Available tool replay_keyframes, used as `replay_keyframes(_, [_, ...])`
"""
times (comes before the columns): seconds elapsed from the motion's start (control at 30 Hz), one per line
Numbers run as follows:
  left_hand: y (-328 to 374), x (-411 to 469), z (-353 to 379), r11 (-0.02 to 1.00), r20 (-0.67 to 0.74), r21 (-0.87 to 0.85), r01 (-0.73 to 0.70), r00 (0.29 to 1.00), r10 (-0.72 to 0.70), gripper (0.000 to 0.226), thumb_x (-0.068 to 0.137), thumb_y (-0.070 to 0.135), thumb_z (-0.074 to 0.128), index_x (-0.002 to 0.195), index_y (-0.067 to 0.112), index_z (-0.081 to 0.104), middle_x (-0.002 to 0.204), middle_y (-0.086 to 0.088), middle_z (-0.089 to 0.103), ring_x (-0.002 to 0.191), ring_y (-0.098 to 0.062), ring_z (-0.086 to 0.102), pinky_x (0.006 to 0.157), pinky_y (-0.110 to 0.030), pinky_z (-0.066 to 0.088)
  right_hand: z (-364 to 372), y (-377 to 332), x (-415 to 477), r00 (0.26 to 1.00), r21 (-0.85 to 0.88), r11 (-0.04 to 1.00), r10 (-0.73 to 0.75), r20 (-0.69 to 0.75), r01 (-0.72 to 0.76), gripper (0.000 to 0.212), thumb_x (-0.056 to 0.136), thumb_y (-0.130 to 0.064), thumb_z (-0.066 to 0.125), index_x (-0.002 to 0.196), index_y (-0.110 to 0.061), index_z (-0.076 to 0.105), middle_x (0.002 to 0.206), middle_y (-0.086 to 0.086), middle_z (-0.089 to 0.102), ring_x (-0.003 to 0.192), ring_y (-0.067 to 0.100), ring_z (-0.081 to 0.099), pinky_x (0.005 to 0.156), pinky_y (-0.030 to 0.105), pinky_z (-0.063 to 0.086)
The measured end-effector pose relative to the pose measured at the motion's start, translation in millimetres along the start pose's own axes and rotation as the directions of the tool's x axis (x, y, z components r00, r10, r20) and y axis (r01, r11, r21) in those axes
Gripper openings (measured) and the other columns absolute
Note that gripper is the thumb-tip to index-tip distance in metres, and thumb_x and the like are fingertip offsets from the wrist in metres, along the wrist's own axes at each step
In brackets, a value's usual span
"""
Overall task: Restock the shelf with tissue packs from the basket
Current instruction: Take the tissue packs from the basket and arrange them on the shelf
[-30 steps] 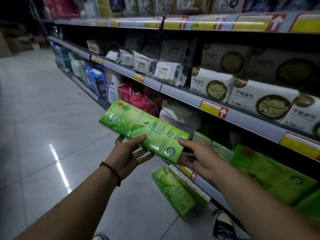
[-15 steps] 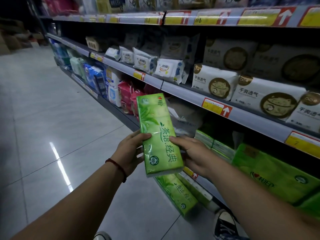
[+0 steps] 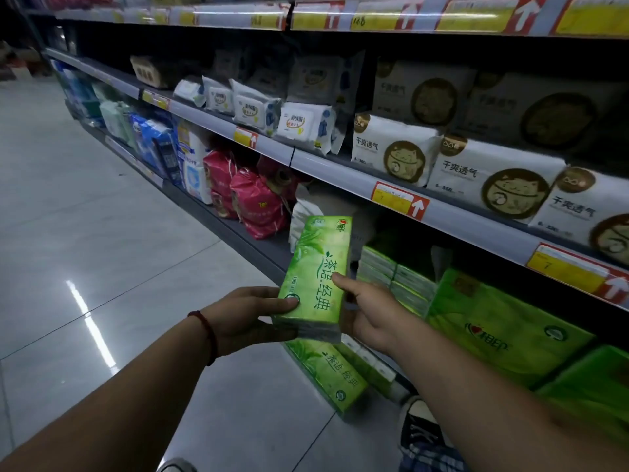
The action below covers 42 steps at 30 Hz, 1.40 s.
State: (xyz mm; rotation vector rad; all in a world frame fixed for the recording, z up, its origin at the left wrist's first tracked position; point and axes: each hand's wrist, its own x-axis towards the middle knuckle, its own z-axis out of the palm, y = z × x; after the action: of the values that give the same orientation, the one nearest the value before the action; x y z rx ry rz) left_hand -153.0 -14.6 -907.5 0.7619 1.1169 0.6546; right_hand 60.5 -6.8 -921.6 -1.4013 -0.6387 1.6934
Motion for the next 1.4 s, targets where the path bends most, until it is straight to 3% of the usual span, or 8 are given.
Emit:
replay_keyframes(0.23, [-7,59,56,1.000,0.000,0.005,-0.030,1.000,0.030,0.024,0.093,0.006,0.071,0.116,0.002,0.073,0.118,-0.017,0.076,0.099,-0.032,0.072,0.075,-0.038,0.066,-57,-17,3,0.997,-0.173,0.983,0.059,-0.041,-0.066,0.045,0.083,-0.029,0.080,0.123,-0.016,0.064,0.116,0.013,0.069,0.088,0.035,0.072,0.076,0.050,0.062])
replay_keyframes(0.47, [-19,126,134,0.988,-0.023,-0.142,-0.054,0.998,0.051,0.028,0.100,0.017,0.065,0.128,0.013,0.067,0.124,-0.016,0.072,0.104,-0.036,0.070,0.083,-0.046,0.062,-108,-30,22,0.969,0.004,0.998,0.060,-0.241,-0.060,0.037,0.089,-0.026,0.073,0.123,-0.014,0.064,0.116,0.014,0.068,0.100,0.033,0.067,0.073,0.040,0.058])
replay_keyframes(0.6, [-33,148,166,0.945,-0.147,-0.320,-0.061,0.989,0.014,0.047,0.091,0.020,0.078,0.130,0.004,0.059,0.127,-0.017,0.059,0.120,-0.042,0.059,0.084,-0.049,0.060,-118,-26,30,0.951,0.115,0.985,0.157,-0.265,-0.131,0.031,0.096,-0.030,0.066,0.120,-0.010,0.064,0.097,0.014,0.066,0.077,0.026,0.065,0.068,0.036,0.054])
replay_keyframes(0.8, [-33,159,186,0.920,-0.120,-0.390,-0.045,0.993,-0.002,0.022,0.094,0.000,0.068,0.089,0.021,0.061,0.110,-0.020,0.067,0.099,-0.033,0.066,0.087,-0.041,0.057,-122,-20,48,0.932,0.230,0.961,0.215,-0.291,-0.150,0.034,0.097,-0.041,0.064,0.099,-0.008,0.061,0.085,0.011,0.057,0.069,0.023,0.056,0.060,0.035,0.048])
replay_keyframes(1.03, [-32,183,198,0.910,-0.294,-0.363,-0.200,0.952,0.092,0.057,0.090,-0.011,0.061,0.144,0.006,0.053,0.128,-0.019,0.060,0.121,-0.036,0.061,0.099,-0.040,0.056,-117,-29,77,0.934,0.391,0.920,0.174,-0.312,-0.041,0.031,0.100,-0.037,0.059,0.093,-0.007,0.063,0.066,0.009,0.064,0.055,0.019,0.058,0.052,0.030,0.053])
replay_keyframes(1.13, [-33,190,206,0.941,-0.271,-0.263,-0.212,0.953,0.139,0.066,0.088,-0.013,0.054,0.151,0.008,0.048,0.138,-0.017,0.060,0.128,-0.038,0.060,0.106,-0.046,0.050,-120,-30,95,0.914,0.448,0.893,0.150,-0.377,0.038,0.033,0.098,-0.040,0.060,0.094,-0.008,0.067,0.078,0.011,0.069,0.065,0.023,0.063,0.069,0.032,0.056])
replay_keyframes(1.27, [-27,194,215,0.961,-0.212,-0.169,-0.217,0.961,0.180,0.062,0.090,-0.021,0.042,0.144,0.006,0.055,0.102,0.006,0.065,0.085,-0.012,0.063,0.064,-0.026,0.052,-117,-31,112,0.870,0.490,0.866,0.166,-0.464,0.096,0.038,0.094,-0.042,0.059,0.106,-0.008,0.073,0.109,0.014,0.074,0.088,0.030,0.071,0.081,0.040,0.059])
replay_keyframes(1.4, [-29,204,219,0.972,-0.175,-0.084,-0.219,0.964,0.202,0.061,0.093,-0.018,0.041,0.146,0.011,0.056,0.136,-0.004,0.059,0.094,-0.009,0.062,0.068,-0.028,0.054,-121,-32,118,0.867,0.547,0.827,0.173,-0.467,0.130,0.039,0.095,-0.040,0.055,0.115,-0.008,0.068,0.109,0.013,0.070,0.089,0.030,0.067,0.057,0.030,0.050])
